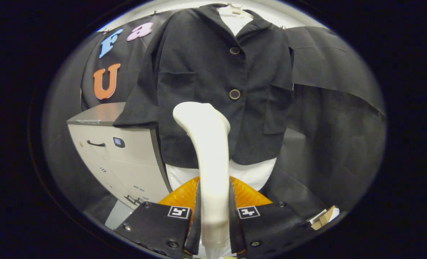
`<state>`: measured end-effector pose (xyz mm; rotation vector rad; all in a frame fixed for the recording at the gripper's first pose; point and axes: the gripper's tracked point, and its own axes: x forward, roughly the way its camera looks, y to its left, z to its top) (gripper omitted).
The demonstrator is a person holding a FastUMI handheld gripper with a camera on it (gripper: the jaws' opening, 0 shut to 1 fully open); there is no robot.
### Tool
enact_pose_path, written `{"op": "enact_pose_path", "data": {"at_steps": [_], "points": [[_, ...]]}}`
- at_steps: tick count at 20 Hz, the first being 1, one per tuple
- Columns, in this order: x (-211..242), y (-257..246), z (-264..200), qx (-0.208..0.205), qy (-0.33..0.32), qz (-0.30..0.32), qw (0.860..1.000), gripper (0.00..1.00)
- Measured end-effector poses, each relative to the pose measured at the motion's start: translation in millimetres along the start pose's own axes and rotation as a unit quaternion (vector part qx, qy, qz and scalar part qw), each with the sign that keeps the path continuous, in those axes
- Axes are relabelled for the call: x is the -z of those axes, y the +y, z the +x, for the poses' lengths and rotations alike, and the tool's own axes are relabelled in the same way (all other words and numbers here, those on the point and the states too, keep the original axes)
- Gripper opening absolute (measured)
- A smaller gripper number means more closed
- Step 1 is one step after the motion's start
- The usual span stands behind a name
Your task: Iron the clothes twice with a garment steamer, once on the left side and once on the right side.
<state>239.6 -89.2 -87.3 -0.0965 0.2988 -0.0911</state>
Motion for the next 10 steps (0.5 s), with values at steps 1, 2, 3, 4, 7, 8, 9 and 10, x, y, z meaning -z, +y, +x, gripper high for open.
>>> {"op": "enact_pose_path", "data": {"at_steps": [1,2,3,4,7,8,9,10], "points": [[-5,-6,-7,-0.001,-0.006,0.005,1.0,0.35],[-11,-13,-13,0.0,-0.012,0.01,1.0,0.35],[-17,-22,-20,0.002,-0.018,0.016,1.0,0.35],[-24,-31,-26,0.004,-0.025,0.021,0.999,0.35],[-50,-62,-45,0.009,-0.047,0.037,0.998,0.35],[-61,-72,-51,0.011,-0.057,0.042,0.997,0.35],[-72,-83,-58,0.014,-0.067,0.047,0.997,0.35],[-83,-94,-63,0.015,-0.075,0.052,0.996,0.35]]}}
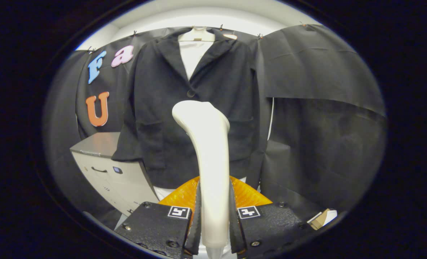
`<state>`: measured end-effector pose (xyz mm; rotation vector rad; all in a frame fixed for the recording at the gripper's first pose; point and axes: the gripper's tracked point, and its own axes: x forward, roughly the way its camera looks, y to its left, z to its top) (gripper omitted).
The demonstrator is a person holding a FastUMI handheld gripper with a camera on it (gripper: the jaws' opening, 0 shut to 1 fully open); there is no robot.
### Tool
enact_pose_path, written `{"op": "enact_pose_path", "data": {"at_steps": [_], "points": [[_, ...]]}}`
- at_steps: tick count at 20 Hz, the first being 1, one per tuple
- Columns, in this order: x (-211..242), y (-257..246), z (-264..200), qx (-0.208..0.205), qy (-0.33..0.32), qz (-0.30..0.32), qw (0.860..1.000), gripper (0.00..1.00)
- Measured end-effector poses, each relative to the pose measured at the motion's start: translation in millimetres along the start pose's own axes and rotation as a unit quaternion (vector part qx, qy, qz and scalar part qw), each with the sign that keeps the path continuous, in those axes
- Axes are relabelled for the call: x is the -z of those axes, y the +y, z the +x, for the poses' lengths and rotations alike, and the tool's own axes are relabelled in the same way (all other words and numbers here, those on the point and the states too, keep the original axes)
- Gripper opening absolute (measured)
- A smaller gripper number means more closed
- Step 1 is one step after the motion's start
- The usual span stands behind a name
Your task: Iron the clothes twice with a garment steamer, once on the left side and once on the right side.
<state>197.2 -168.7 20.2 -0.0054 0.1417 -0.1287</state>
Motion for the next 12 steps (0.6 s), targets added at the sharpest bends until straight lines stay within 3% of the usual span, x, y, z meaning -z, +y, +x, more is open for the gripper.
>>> {"op": "enact_pose_path", "data": {"at_steps": [12], "points": [[-153,-54,34,0.004,-0.077,0.025,0.997,0.35]]}}
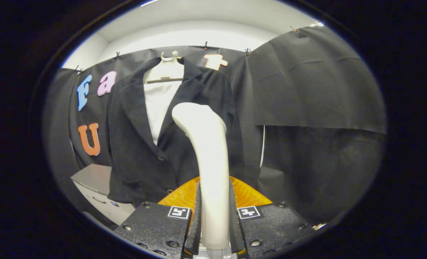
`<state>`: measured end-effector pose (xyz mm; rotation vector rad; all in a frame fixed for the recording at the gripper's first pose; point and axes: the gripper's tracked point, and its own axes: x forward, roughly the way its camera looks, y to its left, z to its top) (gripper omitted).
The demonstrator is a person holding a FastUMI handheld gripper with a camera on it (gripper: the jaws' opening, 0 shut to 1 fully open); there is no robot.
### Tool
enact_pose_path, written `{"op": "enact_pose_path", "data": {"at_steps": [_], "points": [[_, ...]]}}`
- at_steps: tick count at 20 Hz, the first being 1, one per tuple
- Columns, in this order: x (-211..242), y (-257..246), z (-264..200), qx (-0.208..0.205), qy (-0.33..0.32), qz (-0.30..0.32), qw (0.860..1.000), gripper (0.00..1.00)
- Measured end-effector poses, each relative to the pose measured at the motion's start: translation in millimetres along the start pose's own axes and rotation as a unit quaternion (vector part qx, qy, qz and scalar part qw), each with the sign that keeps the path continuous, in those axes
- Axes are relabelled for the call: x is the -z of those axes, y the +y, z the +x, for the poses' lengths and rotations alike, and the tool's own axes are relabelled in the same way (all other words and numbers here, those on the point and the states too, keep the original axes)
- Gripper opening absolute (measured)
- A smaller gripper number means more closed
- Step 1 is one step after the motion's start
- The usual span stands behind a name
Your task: Iron the clothes twice with a garment steamer, once on the left side and once on the right side.
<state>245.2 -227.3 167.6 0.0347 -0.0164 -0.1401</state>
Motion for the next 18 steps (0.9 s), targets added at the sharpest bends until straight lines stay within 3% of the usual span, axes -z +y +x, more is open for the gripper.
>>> {"op": "enact_pose_path", "data": {"at_steps": [10,18], "points": [[-70,14,55,0.01,-0.027,-0.01,1.0,0.35],[-49,23,72,0.047,-0.02,-0.046,0.998,0.35]]}}
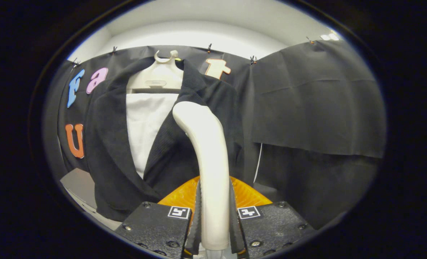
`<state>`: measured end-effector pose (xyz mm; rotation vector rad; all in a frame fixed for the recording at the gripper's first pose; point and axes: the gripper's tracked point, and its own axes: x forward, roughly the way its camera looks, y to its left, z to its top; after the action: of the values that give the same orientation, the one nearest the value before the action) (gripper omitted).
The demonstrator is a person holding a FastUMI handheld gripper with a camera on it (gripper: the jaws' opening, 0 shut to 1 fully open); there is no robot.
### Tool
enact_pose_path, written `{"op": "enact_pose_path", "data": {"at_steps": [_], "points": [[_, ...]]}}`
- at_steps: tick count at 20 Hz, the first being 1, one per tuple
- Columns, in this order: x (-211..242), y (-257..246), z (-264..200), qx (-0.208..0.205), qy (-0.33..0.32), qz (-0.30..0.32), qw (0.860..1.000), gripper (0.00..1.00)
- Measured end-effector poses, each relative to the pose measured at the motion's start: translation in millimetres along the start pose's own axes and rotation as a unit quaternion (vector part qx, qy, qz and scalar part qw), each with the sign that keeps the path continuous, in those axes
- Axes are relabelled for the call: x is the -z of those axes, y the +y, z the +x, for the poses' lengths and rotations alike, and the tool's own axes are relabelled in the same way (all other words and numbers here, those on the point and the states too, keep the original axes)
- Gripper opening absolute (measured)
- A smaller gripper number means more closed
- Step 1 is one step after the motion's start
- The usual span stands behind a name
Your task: Iron the clothes twice with a garment steamer, once on the left side and once on the right side.
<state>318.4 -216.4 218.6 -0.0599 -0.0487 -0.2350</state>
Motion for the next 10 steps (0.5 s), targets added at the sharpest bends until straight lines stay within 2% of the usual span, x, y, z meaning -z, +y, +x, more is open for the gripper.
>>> {"op": "enact_pose_path", "data": {"at_steps": [10], "points": [[71,0,-9,0.021,0.043,0.003,0.999,0.35]]}}
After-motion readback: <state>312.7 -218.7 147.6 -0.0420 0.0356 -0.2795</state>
